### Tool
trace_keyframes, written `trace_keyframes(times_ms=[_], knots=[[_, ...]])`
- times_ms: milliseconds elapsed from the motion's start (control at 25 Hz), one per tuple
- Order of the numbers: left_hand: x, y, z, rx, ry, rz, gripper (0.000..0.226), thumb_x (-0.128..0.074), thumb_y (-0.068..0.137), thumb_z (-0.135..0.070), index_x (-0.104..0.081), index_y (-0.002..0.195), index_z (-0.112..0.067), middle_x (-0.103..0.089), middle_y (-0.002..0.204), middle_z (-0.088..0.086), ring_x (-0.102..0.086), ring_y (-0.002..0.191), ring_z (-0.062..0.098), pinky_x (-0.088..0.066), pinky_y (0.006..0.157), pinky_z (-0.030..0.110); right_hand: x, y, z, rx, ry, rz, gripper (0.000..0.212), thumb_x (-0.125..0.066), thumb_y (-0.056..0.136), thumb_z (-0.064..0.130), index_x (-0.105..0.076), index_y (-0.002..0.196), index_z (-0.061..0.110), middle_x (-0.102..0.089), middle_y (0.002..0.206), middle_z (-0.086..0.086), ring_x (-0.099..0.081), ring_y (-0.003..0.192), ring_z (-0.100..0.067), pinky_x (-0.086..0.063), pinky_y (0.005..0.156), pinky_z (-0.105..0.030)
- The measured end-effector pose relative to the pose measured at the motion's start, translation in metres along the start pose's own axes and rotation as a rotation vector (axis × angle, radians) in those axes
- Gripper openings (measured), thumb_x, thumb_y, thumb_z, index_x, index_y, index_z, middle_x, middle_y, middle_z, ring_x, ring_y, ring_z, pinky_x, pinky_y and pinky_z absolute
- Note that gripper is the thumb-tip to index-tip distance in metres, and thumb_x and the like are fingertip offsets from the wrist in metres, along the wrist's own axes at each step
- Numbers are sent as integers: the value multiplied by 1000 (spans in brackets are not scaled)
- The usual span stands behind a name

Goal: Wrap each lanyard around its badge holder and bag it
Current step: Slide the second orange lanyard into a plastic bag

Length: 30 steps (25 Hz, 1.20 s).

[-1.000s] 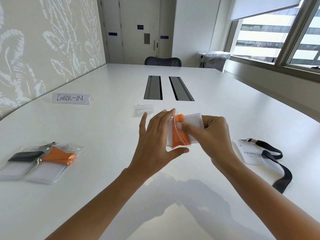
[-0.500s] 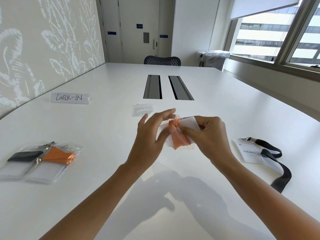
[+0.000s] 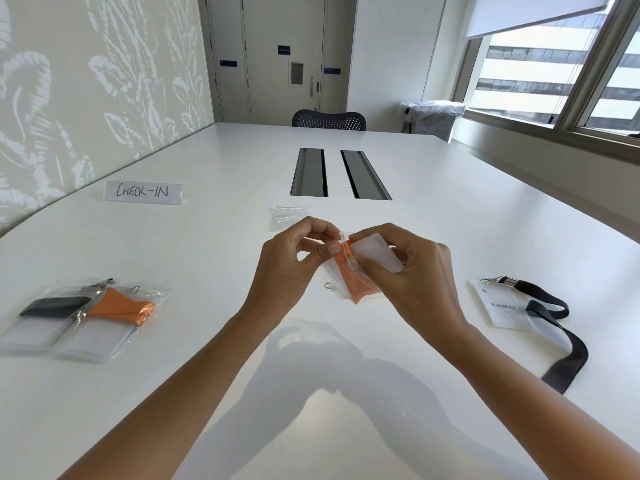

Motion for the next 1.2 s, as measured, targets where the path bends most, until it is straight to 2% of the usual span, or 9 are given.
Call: trace_keyframes(times_ms=[280,440,560,640,720,800,1000,1120,1200], knots=[[0,-1,-1,-11,13,-6,5,-69,86,-21,-66,82,-20,-69,81,-14,-66,80,9,-45,79,13,2,3,-3,-21,-35,43,17,-75,78,10,-76,83,26,-72,78,15,-59,63,-14,-48,55,-23],[1,-1,0,-16,59,-51,8,-70,85,-25,-67,80,-20,-68,78,-15,-65,80,7,-46,78,11,2,4,-6,-103,-50,111,15,-74,81,12,-78,87,25,-75,79,8,-65,70,-18,-54,64,-36],[4,-1,1,10,46,-100,9,-69,87,-26,-66,80,-20,-68,75,-13,-65,75,7,-43,73,8,4,10,-10,-222,150,304,20,-61,94,10,-74,106,18,-76,102,3,-70,94,-18,-56,83,-39],[5,0,2,38,21,-116,9,-68,87,-25,-66,80,-20,-69,73,-11,-66,72,7,-42,71,6,8,14,-12,-281,296,451,27,-48,101,9,-68,119,10,-70,119,-1,-65,110,-17,-51,91,-31],[5,0,2,52,-5,-108,9,-68,87,-24,-66,80,-19,-70,73,-9,-66,71,6,-42,70,6,11,15,-11,-283,341,529,29,-44,102,7,-66,121,7,-69,123,-1,-63,112,-13,-50,91,-24],[3,0,2,54,-34,-84,10,-67,88,-23,-66,81,-17,-70,74,-7,-67,72,7,-45,71,10,11,16,-13,-276,338,499,25,-53,97,5,-71,115,8,-73,115,0,-66,110,-11,-51,93,-24],[-5,-4,2,61,-45,-66,9,-68,87,-24,-65,80,-18,-68,75,-9,-67,68,8,-46,64,8,9,13,-19,-307,228,297,16,-79,76,2,-80,87,13,-78,88,-2,-74,90,-19,-54,95,-44],[-9,-7,2,50,-28,-67,8,-67,88,-24,-65,83,-18,-67,76,-11,-65,68,4,-44,63,7,6,11,-19,-303,197,241,16,-83,70,2,-77,72,17,-77,79,-2,-75,81,-19,-56,91,-47],[-10,-7,3,48,-5,-74,8,-65,90,-25,-63,84,-20,-66,76,-13,-64,67,3,-43,62,7,5,11,-22,-319,211,245,12,-78,79,6,-77,74,17,-77,81,-3,-74,81,-21,-55,91,-49]])
Point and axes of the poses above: each hand's wrist, its own y-axis towards the middle knuckle, its own x-axis out of the back of the hand, z = x × y, the point moved 2 cm from there along y, towards the middle knuckle
